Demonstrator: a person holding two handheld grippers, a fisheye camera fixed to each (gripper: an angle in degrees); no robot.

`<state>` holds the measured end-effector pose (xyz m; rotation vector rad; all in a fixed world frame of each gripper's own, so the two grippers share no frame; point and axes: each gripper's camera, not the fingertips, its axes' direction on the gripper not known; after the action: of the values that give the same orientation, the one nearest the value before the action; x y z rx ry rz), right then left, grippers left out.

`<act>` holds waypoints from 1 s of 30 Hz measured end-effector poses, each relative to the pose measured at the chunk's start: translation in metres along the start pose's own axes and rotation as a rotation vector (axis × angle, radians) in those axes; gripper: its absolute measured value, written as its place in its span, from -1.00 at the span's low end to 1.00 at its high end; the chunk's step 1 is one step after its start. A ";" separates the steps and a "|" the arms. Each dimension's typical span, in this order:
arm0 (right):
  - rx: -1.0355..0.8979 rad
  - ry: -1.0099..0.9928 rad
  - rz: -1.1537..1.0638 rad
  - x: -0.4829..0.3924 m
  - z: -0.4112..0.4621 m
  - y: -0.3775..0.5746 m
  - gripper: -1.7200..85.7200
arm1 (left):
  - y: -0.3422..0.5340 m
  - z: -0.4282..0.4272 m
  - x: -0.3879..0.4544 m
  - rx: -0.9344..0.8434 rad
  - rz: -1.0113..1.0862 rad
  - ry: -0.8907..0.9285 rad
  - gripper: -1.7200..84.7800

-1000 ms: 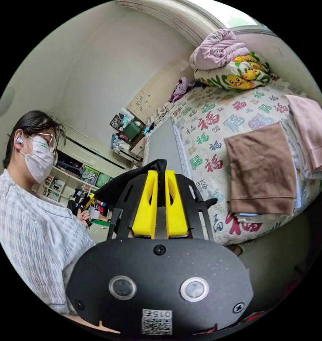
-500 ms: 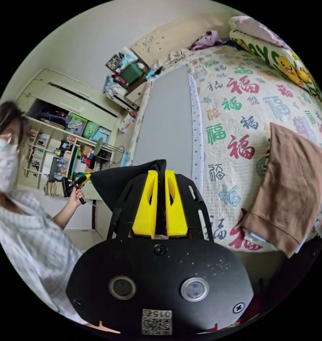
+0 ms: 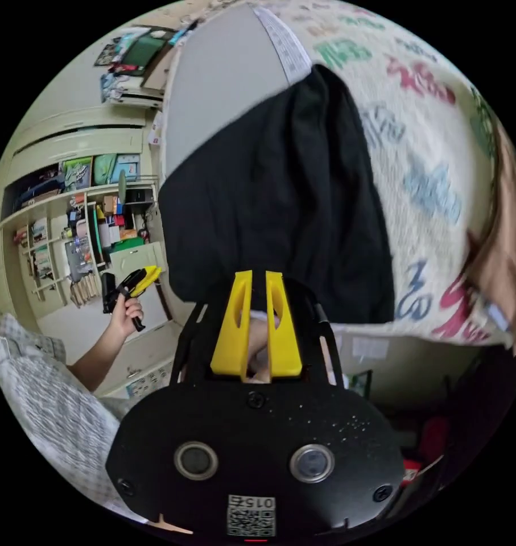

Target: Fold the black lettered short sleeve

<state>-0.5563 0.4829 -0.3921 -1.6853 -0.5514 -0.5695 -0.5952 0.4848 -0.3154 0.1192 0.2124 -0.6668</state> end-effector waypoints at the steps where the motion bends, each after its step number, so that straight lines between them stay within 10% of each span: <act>1: -0.015 -0.024 0.030 0.001 0.005 0.006 -0.80 | 0.010 0.013 -0.016 -0.011 -0.080 0.004 -0.79; 17: -0.033 -0.349 0.290 -0.066 -0.100 0.007 -0.91 | -0.020 0.075 -0.024 0.039 -0.341 0.194 -0.95; 30: 0.587 -0.295 -0.204 -0.342 -0.470 -0.322 -0.90 | -0.296 0.031 0.249 0.388 0.364 0.549 -0.90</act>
<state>-1.0580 0.0587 -0.2910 -1.1609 -1.0044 -0.2598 -0.5849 0.0988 -0.3554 0.7011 0.5724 -0.2914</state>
